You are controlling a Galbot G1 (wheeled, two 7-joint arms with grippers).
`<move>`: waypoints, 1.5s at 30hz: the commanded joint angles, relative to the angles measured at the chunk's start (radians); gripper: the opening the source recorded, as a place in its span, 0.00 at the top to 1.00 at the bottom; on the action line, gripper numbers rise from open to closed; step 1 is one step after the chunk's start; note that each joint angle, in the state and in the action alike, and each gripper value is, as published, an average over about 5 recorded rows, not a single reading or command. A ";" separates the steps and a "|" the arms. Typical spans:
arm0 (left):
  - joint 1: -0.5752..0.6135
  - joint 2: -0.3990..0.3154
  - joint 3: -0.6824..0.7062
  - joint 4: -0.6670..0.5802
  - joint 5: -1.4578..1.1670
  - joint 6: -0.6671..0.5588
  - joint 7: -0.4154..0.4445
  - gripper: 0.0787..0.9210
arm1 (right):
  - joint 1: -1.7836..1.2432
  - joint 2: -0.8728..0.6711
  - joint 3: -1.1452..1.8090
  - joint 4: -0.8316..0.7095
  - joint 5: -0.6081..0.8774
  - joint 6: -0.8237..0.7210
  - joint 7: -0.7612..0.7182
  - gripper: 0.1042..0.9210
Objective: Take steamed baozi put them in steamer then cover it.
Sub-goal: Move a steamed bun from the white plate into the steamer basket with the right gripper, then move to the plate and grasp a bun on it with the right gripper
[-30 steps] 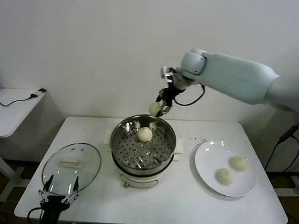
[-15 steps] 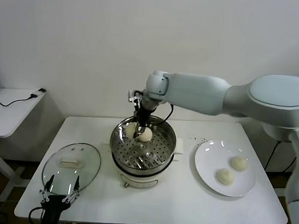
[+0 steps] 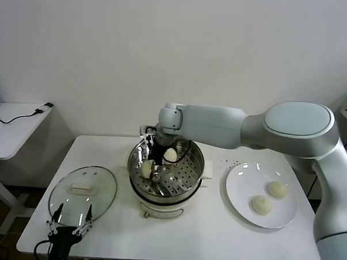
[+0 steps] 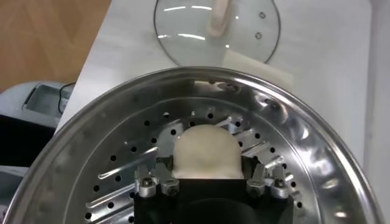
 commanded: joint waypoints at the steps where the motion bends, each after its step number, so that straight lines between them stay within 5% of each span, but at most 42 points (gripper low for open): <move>1: 0.000 0.001 0.001 0.001 0.001 0.000 0.000 0.12 | -0.012 0.012 0.003 -0.004 -0.003 -0.002 0.000 0.14; 11: -0.001 0.002 0.006 -0.002 0.007 0.002 0.000 0.12 | 0.171 -0.139 0.001 0.101 -0.006 0.033 -0.077 0.12; 20: -0.005 0.000 0.015 -0.004 0.023 0.002 0.000 0.12 | 0.339 -0.500 -0.042 0.310 -0.035 0.089 -0.128 0.12; 33: -0.002 -0.002 0.006 -0.012 0.025 0.005 -0.002 0.12 | 0.112 -0.940 0.058 0.458 -0.468 0.122 -0.149 0.12; 45: 0.010 -0.018 -0.003 -0.026 0.048 0.020 -0.007 0.12 | -0.387 -1.012 0.382 0.328 -0.746 0.154 -0.154 0.12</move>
